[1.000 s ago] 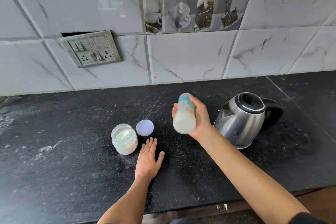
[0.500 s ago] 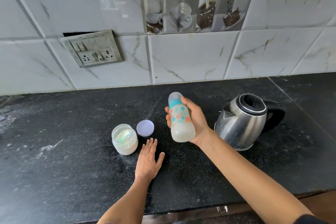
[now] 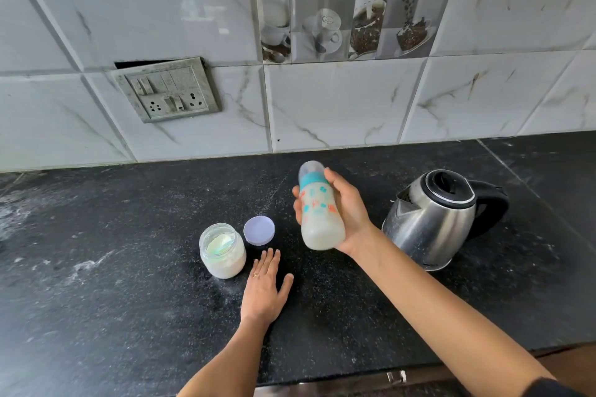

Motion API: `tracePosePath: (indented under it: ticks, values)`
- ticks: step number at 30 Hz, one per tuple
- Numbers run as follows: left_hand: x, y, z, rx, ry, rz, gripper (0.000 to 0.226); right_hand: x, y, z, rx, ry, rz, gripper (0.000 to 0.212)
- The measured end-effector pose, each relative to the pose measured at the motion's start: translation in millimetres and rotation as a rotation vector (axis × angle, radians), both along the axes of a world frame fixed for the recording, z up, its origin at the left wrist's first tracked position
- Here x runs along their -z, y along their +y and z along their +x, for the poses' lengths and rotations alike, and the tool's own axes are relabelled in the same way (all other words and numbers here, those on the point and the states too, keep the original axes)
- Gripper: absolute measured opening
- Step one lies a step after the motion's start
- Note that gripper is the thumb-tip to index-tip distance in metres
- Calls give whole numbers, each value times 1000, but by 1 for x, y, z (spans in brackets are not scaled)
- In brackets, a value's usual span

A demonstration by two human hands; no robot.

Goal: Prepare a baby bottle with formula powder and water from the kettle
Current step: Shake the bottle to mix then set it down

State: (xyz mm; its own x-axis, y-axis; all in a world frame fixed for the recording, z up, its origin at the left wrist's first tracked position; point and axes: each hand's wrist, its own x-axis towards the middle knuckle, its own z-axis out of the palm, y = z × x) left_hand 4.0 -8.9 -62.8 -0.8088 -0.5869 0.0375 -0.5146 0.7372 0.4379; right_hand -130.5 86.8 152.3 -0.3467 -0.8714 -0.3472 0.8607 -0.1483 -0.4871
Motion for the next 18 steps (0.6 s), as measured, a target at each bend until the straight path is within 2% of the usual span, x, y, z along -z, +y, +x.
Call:
tracePosePath:
  ticks: [2, 6, 10, 12, 14, 16, 18]
  values:
    - [1, -1, 0, 2, 0, -2, 65, 0, 4, -1, -85, 106, -53, 44]
    - [1, 0, 0, 0, 7, 0, 64, 0, 3, -13, 40, 33, -193, 47]
    - [1, 0, 0, 3, 9, -4, 64, -3, 5, -21, 40, 74, -311, 61]
    - [1, -1, 0, 4, 7, -2, 64, -4, 4, -26, 73, 55, -362, 56]
    - [1, 0, 0, 0, 1, 0, 64, -4, 5, -25, -17, 68, -366, 56]
    - [0, 0, 0, -6, 3, 4, 64, -2, 7, -22, -152, 219, -346, 65]
    - [0, 0, -1, -3, 2, -1, 64, -3, 4, -24, -132, 244, -360, 62]
